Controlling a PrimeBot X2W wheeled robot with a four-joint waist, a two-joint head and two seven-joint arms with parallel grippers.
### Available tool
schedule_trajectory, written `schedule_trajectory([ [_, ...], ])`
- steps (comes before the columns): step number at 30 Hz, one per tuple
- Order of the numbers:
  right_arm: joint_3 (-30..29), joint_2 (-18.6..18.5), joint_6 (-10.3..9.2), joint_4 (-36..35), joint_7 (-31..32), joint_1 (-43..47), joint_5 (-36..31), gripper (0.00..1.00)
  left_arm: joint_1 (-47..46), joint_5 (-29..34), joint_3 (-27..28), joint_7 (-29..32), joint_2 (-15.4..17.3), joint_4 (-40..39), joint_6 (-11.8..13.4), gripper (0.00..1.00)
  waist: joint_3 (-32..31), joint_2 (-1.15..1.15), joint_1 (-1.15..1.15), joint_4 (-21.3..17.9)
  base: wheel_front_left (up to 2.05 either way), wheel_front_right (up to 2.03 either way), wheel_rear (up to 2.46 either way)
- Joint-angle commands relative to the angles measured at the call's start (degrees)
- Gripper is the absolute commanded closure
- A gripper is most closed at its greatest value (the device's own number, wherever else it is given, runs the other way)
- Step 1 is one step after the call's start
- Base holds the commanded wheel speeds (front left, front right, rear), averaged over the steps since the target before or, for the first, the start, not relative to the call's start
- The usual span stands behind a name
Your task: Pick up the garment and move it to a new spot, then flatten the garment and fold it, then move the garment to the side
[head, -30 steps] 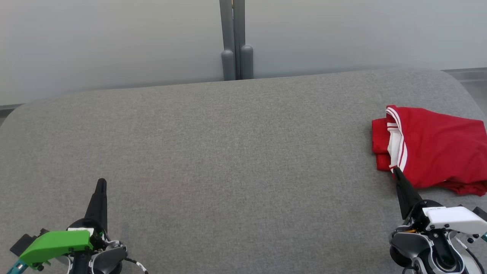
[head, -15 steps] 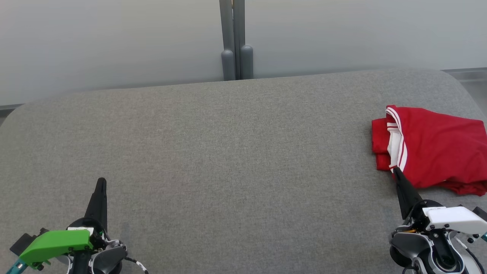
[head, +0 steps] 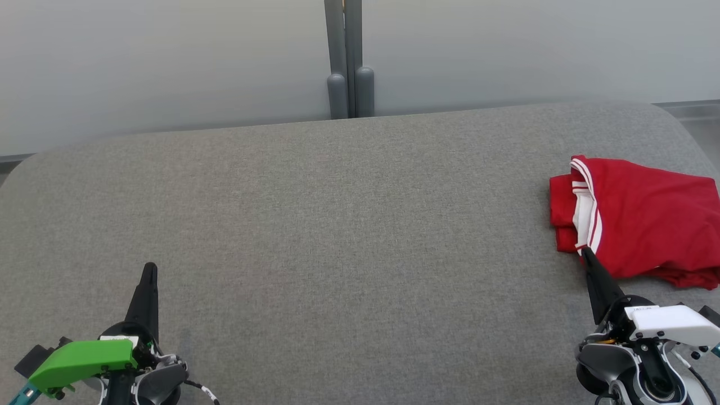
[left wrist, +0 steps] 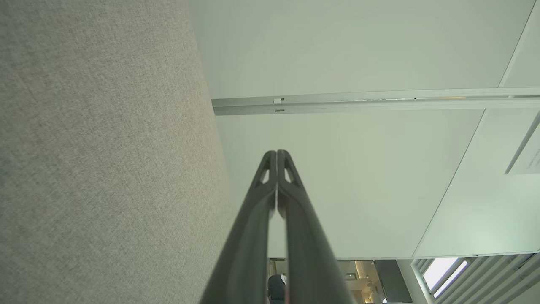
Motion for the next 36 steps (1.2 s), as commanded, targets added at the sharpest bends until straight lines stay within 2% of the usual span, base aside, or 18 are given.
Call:
schedule_trajectory([
  [1, 0.0, -0.2, 0.02, -0.2, 0.2, -0.5, 0.4, 1.0, -0.6, 0.0, 0.2, 0.0, 0.0, -0.2, -0.3, 1.0, 0.0, 0.0, 0.0, 0.0, 0.0, 0.0, 0.0],
  [36, 0.0, -0.2, 0.02, -0.2, 0.2, -0.5, 0.4, 1.0, -0.6, 0.0, 0.2, 0.0, 0.0, -0.2, -0.3, 1.0, 0.0, 0.0, 0.0, 0.0, 0.0, 0.0, 0.0],
])
